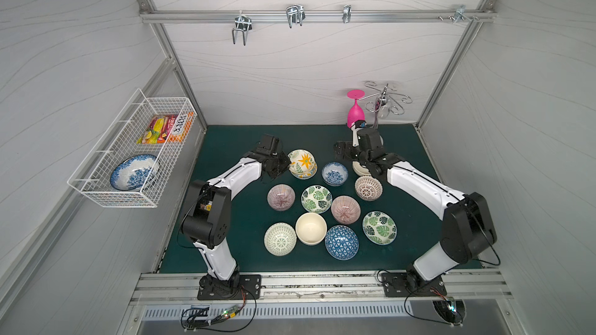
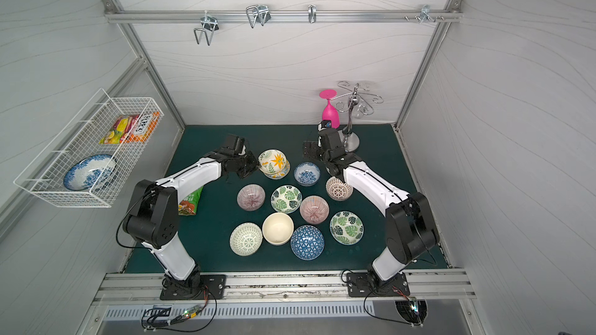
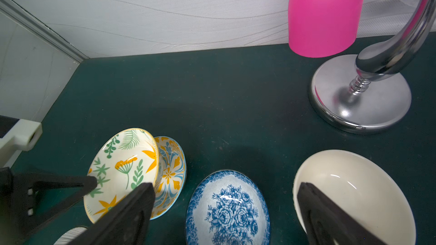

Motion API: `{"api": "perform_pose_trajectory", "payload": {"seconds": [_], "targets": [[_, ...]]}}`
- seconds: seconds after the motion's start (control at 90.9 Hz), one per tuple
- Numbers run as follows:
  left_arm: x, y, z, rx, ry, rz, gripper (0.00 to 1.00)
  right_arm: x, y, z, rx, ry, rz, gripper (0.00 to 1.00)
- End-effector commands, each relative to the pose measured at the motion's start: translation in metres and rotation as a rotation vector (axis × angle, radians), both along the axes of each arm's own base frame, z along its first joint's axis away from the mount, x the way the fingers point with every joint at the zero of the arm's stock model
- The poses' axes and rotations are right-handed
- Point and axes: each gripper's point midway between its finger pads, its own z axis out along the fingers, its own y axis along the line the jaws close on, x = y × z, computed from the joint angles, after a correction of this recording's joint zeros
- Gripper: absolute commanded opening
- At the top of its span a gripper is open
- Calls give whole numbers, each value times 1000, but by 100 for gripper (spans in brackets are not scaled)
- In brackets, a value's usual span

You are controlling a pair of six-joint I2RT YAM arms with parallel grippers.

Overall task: Stack the bowls
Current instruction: Place the bowl on the bowl.

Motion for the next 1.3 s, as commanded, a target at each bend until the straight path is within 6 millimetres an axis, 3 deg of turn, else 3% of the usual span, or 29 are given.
{"api": "perform_pose_trajectory", "payload": {"seconds": [0.0,0.231,0.583,0.682,0.814,1.166,1.288], "targets": [[21,-17,22,-68,-108,-21,0,-1,3,10,5,-31,18,99],[21,-20,6,-51,-83,-20,0,1,3,10,2,-30,19,99],[18,-25,-3,-5,-65,-39,0,2,3,9,0,-26,20,99],[18,-26,-6,3,-53,-41,7,2,2,9,-2,-24,20,99],[18,-27,-9,10,-41,-44,9,2,2,9,-5,-24,19,99],[15,-24,-6,41,-38,-48,49,-2,-1,11,-3,-9,17,99],[13,-20,5,54,-53,-45,70,-10,-3,11,20,74,7,99]]}}
